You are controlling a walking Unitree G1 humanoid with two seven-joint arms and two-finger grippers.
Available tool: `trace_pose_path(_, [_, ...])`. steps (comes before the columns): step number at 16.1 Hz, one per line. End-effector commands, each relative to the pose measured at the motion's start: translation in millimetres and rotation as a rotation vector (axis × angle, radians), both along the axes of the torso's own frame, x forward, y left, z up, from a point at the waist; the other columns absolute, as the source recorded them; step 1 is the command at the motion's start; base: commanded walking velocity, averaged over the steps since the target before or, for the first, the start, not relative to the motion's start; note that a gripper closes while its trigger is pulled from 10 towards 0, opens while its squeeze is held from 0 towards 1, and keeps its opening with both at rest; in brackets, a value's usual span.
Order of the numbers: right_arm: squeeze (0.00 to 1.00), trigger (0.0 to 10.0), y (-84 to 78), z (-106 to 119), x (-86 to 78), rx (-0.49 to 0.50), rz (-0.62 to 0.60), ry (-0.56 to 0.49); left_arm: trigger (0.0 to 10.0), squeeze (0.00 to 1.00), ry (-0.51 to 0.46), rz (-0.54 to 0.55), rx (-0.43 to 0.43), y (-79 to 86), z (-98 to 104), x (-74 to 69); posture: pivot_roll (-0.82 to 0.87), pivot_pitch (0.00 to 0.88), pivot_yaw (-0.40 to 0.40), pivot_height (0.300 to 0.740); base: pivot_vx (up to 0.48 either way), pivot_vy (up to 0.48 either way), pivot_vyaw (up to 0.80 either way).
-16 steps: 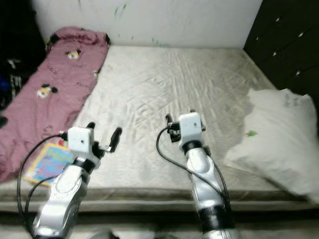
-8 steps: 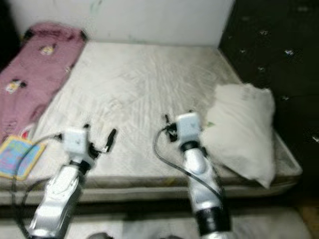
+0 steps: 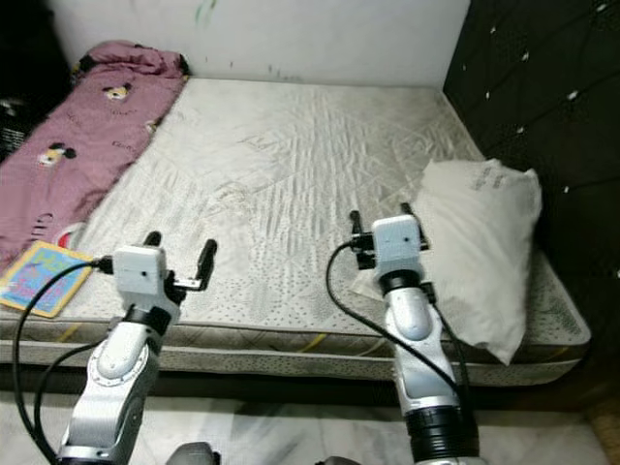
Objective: Clean up the room
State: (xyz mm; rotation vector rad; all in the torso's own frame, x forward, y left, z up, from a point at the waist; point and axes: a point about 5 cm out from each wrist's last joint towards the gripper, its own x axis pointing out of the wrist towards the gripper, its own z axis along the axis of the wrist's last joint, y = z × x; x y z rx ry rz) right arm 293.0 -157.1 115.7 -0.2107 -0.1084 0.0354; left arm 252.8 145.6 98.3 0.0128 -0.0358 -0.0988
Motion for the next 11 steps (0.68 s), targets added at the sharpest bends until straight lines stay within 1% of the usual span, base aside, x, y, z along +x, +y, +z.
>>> trace_pose_path(1, [0.00, 10.0, 1.6, 1, -2.2, 0.013, 0.002, -0.008, 10.0, 0.00, -0.011, 0.047, 0.020, 9.6, 2, 0.2, 0.07, 0.000, -0.027, 0.740, 0.000, 0.000, 0.00])
trace_pose_path(2, [0.00, 10.0, 5.3, 0, -3.1, 0.017, 0.011, -0.002, 10.0, 0.00, -0.023, 0.091, 0.029, 18.1, 2, 1.5, 0.07, 0.000, -0.027, 0.740, 0.000, 0.000, 0.00])
trace_pose_path(3, [0.00, 10.0, 7.2, -1, -2.8, 0.022, 0.015, 0.000, 10.0, 0.00, -0.017, 0.106, 0.025, 21.3, 2, 1.6, 0.07, 0.000, -0.027, 0.740, 0.000, 0.000, 0.00])
trace_pose_path(4, [0.00, 10.0, 8.7, -1, -3.0, 0.024, 0.017, 0.002, 10.0, 0.00, -0.034, 0.060, 0.036, 20.0, 4, 0.9, 0.07, 0.000, -0.024, 0.740, 0.000, 0.000, 0.00])
trace_pose_path(6, [0.00, 10.0, 10.6, -3, -3.7, 0.025, 0.021, 0.008, 10.0, 0.00, -0.040, 0.071, 0.051, 19.8, 4, -0.4, 0.07, 0.000, -0.022, 0.740, 0.000, 0.000, 0.00])
trace_pose_path(8, [0.00, 10.0, 11.4, -4, -3.4, 0.038, 0.023, 0.018, 10.0, 0.00, -0.013, 0.047, 0.000, 16.4, 2, -1.5, 0.07, 0.000, -0.020, 0.740, 0.000, 0.000, 0.00])
trace_pose_path(9, [0.00, 10.0, 11.8, -5, -3.7, 0.037, 0.025, 0.019, 10.0, 0.00, -0.017, 0.034, -0.002, 14.7, 2, -1.7, 0.07, 0.000, -0.021, 0.740, 0.000, 0.000, 0.00])
trace_pose_path(11, [0.00, 10.0, 13.2, -6, -4.2, 0.035, 0.032, 0.026, 10.0, 0.00, -0.021, 0.001, -0.017, 10.4, 2, -2.1, 0.07, 0.000, -0.022, 0.740, 0.379, 0.000, 0.00])
